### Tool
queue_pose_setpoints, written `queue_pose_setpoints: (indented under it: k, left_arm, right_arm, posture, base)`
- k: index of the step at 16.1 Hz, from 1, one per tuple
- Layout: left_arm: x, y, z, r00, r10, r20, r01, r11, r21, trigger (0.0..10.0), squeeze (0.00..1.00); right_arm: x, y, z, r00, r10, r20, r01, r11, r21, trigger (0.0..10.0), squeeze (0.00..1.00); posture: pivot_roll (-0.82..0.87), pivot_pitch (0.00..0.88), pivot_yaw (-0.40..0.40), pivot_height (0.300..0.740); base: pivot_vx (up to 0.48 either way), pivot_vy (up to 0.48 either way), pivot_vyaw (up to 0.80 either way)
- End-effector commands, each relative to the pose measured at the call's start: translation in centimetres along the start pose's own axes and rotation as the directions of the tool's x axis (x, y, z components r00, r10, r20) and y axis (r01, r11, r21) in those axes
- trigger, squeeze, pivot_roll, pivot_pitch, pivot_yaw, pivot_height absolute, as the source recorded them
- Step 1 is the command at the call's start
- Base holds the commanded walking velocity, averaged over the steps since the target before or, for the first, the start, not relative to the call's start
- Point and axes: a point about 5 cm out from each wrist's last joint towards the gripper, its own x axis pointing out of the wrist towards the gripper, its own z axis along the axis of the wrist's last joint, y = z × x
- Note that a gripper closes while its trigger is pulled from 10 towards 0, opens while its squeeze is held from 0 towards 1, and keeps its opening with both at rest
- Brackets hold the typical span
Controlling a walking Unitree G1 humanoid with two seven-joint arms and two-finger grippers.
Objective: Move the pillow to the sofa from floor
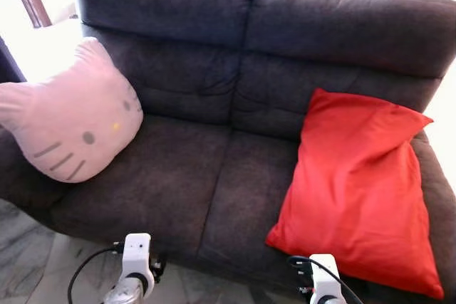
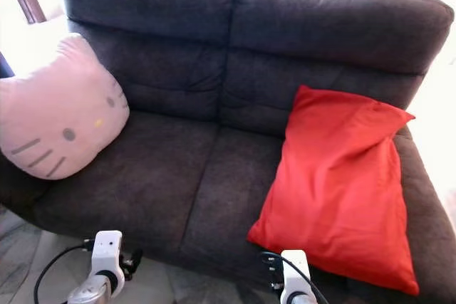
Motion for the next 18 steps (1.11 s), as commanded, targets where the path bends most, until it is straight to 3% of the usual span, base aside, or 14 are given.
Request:
queue_pose_setpoints:
  k: [1,8,13,18]
  left_arm:
    - [0.00,-0.27,-0.33,1.000,-0.008,-0.025,0.008,1.000,0.007,10.0,0.00]
    - [-0.02,-0.23,-0.45,0.999,-0.008,-0.035,0.008,1.000,0.005,10.0,0.00]
    - [-0.02,-0.26,-0.48,0.999,-0.008,-0.037,0.008,1.000,0.003,10.0,0.00]
    - [-0.05,-0.14,-0.58,0.999,-0.006,-0.043,0.006,1.000,-0.001,10.0,0.00]
  right_arm:
    - [-0.20,-0.73,-0.69,1.000,-0.023,-0.020,0.023,1.000,0.013,10.0,0.00]
    - [-0.14,-0.93,-0.36,0.999,-0.035,-0.014,0.035,0.999,0.037,10.0,0.00]
    - [0.00,-0.74,0.14,1.000,-0.029,-0.005,0.029,0.999,0.039,10.0,0.00]
    - [-0.04,-0.78,-0.05,0.999,-0.031,-0.013,0.031,0.999,0.025,10.0,0.00]
  posture:
    - [0.12,0.091,-0.067,0.718]
    - [0.12,0.102,-0.068,0.718]
    - [0.12,0.102,-0.070,0.718]
    - [0.12,0.104,-0.070,0.718]
  base:
    - [0.000,-0.409,0.00]
    - [0.000,-0.407,0.00]
    - [0.000,-0.408,-0.53]
    - [0.000,-0.406,0.00]
